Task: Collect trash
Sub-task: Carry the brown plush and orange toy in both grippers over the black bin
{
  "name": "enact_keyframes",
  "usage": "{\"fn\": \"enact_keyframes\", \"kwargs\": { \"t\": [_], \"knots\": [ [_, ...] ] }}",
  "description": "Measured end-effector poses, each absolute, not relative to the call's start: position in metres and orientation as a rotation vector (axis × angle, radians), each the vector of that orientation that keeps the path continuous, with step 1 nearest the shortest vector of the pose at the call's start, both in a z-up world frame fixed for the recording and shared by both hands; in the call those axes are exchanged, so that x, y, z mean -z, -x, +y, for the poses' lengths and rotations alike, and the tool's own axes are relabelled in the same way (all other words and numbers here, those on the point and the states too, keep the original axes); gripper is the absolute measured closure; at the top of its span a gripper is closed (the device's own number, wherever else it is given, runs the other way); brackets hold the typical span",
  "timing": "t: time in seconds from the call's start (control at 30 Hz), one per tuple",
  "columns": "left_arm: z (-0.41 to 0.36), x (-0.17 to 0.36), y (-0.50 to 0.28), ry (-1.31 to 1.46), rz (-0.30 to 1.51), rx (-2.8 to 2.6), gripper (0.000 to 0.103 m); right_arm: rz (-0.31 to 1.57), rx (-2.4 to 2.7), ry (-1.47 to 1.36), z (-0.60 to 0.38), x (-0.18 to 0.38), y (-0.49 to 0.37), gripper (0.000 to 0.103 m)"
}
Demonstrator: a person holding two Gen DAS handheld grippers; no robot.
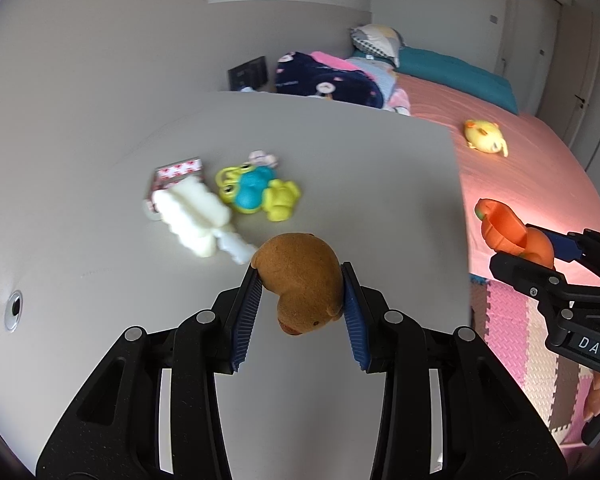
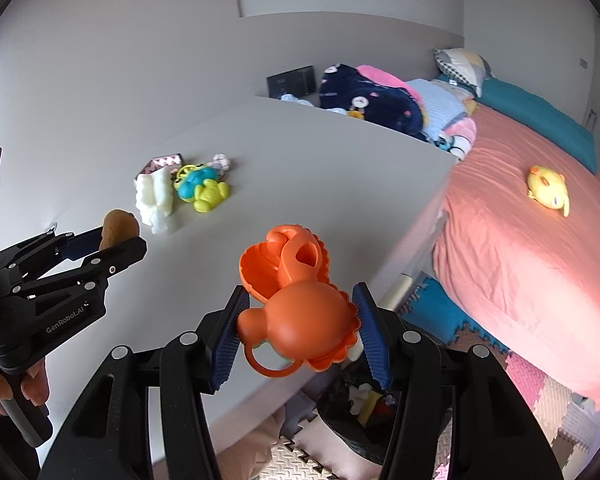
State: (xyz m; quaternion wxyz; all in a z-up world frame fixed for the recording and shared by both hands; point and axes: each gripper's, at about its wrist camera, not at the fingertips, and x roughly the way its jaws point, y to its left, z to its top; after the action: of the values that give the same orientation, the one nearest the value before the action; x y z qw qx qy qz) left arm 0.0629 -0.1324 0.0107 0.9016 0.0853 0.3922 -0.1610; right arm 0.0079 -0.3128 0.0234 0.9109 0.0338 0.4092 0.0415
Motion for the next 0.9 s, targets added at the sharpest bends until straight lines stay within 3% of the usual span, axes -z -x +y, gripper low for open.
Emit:
{"fn": "enact_keyframes", "kwargs": {
  "t": [0.9],
  "knots": [
    [-0.258, -0.006, -0.029, -0.285, 0.805, 0.567, 0.064, 0.829, 0.129, -0.168, -0.419, -0.018, 0.058, 0.048]
  ]
}}
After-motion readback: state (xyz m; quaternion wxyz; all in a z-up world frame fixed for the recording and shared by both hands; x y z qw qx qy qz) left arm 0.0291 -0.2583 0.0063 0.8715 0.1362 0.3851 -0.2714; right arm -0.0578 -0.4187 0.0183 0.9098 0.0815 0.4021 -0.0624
